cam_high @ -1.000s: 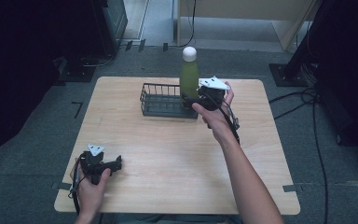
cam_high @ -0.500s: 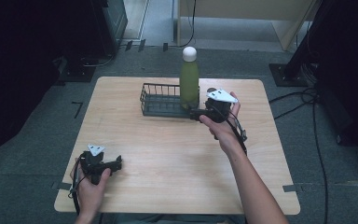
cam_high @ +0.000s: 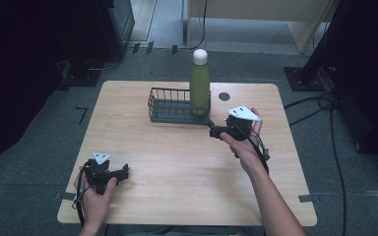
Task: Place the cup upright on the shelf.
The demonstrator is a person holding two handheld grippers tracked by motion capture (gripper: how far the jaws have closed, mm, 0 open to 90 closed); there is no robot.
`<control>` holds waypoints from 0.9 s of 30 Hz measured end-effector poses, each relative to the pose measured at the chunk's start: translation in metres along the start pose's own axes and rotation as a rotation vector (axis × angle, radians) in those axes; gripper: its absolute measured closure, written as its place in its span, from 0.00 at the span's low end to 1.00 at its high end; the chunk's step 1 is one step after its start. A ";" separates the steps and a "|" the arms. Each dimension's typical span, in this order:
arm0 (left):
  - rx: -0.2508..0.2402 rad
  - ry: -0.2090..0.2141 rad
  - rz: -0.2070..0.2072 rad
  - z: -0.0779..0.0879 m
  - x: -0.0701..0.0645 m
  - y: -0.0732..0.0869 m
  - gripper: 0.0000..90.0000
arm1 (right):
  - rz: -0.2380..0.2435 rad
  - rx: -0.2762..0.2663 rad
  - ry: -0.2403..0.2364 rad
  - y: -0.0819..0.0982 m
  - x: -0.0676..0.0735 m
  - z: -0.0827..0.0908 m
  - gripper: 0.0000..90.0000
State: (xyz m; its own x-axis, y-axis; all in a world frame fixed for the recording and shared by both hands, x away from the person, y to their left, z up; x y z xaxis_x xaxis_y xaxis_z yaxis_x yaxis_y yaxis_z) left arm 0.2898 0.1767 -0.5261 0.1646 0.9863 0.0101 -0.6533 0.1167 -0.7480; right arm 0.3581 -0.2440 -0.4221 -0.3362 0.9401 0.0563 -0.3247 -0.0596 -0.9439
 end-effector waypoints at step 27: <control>0.003 0.000 -0.003 0.000 0.000 0.000 0.00 | -0.055 0.043 0.081 0.057 -0.045 0.045 0.00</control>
State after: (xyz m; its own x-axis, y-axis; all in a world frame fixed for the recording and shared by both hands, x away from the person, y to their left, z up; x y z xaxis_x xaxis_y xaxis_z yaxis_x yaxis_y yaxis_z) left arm 0.2897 0.1769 -0.5260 0.1669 0.9859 0.0124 -0.6548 0.1202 -0.7462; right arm 0.3150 -0.3043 -0.4636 -0.2446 0.9664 0.0790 -0.3790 -0.0203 -0.9252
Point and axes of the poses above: each handheld gripper's, and its own axes: z roughly backward along the jaws, y roughly out of its underside, x roughly to its left, the point moved 1 cm from there along -z, roughly forward along the jaws, and after that the axes turned 5 degrees about -x, right-handed, at the moved point
